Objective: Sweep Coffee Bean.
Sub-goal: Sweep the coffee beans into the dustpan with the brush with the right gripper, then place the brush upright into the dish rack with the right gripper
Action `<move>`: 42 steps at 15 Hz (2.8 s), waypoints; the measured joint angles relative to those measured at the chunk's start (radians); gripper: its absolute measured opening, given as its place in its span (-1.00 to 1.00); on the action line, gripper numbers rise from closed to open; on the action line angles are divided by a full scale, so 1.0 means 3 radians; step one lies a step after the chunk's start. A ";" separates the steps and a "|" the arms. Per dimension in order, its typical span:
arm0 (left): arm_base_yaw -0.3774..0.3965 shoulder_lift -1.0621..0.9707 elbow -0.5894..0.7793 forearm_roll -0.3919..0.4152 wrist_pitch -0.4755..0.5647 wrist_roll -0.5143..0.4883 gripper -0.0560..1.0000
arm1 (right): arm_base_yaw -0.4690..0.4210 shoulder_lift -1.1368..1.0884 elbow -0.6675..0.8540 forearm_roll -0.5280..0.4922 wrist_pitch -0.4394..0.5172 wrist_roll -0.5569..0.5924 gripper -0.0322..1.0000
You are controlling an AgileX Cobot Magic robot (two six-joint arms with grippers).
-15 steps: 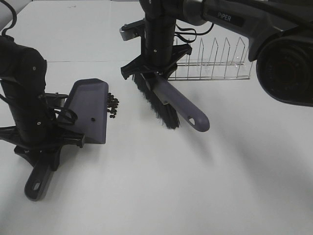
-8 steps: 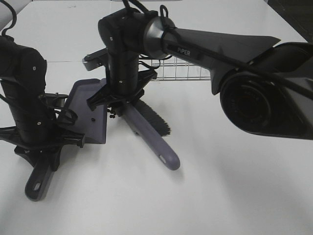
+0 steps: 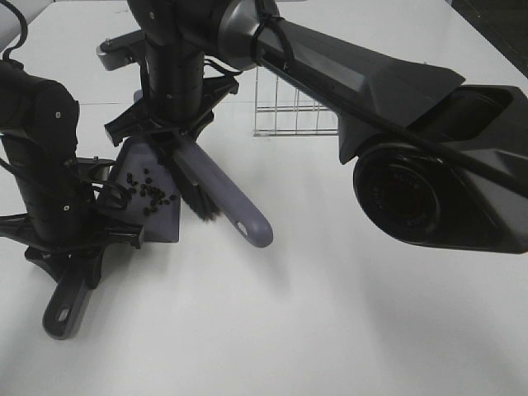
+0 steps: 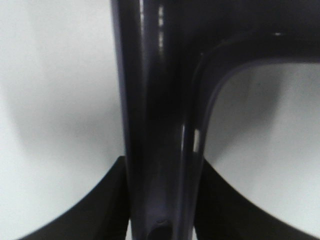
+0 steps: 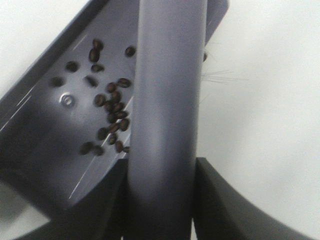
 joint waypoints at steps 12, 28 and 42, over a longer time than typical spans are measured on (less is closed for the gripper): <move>0.0000 0.0000 -0.0003 0.0000 0.0010 0.0003 -0.30 | -0.0503 -0.0827 0.0363 -0.0407 0.0033 -0.0053 -0.39; 0.0000 0.0000 -0.0007 -0.0010 0.0013 0.0007 -0.30 | -0.0167 -0.0150 0.0937 0.0073 -0.0217 -0.0117 -0.39; 0.0000 0.0000 -0.0007 -0.0027 0.0020 0.0060 -0.30 | -0.0053 -0.0360 0.0013 -0.0307 0.0037 0.0030 -0.39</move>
